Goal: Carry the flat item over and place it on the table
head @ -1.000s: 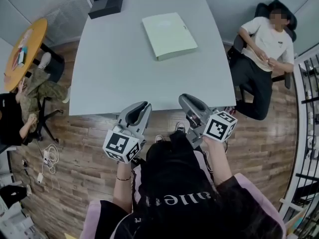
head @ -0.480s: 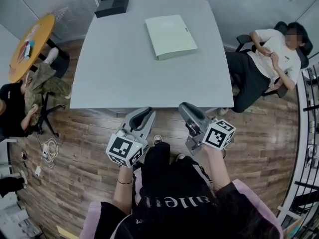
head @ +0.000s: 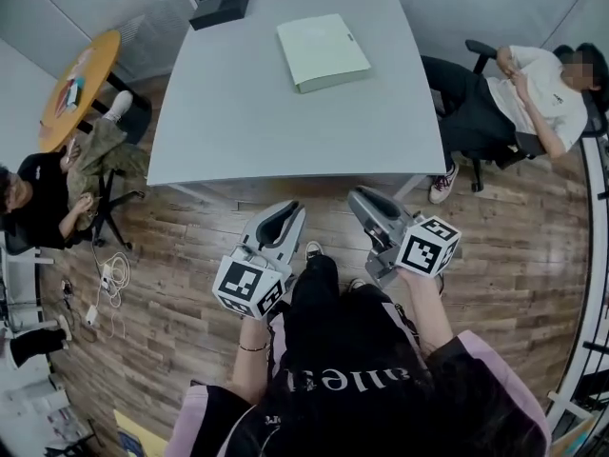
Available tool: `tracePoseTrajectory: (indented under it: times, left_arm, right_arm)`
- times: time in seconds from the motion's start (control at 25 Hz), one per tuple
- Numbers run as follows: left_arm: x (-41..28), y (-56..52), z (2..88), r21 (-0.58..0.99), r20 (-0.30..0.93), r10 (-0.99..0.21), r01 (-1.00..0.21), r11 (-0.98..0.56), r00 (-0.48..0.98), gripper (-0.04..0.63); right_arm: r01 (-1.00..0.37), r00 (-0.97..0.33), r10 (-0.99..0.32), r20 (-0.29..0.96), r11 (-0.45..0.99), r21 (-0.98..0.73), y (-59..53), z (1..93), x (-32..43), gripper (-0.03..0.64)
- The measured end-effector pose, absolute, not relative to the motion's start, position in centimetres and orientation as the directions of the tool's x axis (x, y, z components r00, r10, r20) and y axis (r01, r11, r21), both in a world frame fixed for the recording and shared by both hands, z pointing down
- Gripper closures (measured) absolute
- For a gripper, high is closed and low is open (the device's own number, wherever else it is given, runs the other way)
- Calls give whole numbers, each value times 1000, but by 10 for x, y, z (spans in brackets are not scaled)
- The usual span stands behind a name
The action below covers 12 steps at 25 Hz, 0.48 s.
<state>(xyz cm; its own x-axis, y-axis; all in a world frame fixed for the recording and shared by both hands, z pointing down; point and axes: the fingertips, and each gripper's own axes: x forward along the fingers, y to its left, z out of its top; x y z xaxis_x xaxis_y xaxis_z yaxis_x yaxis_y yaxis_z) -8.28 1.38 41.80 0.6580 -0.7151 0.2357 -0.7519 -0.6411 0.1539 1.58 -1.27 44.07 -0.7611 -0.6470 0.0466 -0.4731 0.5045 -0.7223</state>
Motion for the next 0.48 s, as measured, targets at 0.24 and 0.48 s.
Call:
tracePoseTrajectory:
  times: [0.24, 0.48]
  left_arm:
    - [-70, 56, 414, 142, 231, -739, -774, -617, 632, 534]
    - [-57, 85, 412, 135, 219, -752, -783, -607, 621, 534]
  right_arm:
    - [-457, -784, -619, 33, 542, -705, 26, 434, 27, 560]
    - [-448, -797, -603, 21, 568, -690, 53, 429, 37, 561]
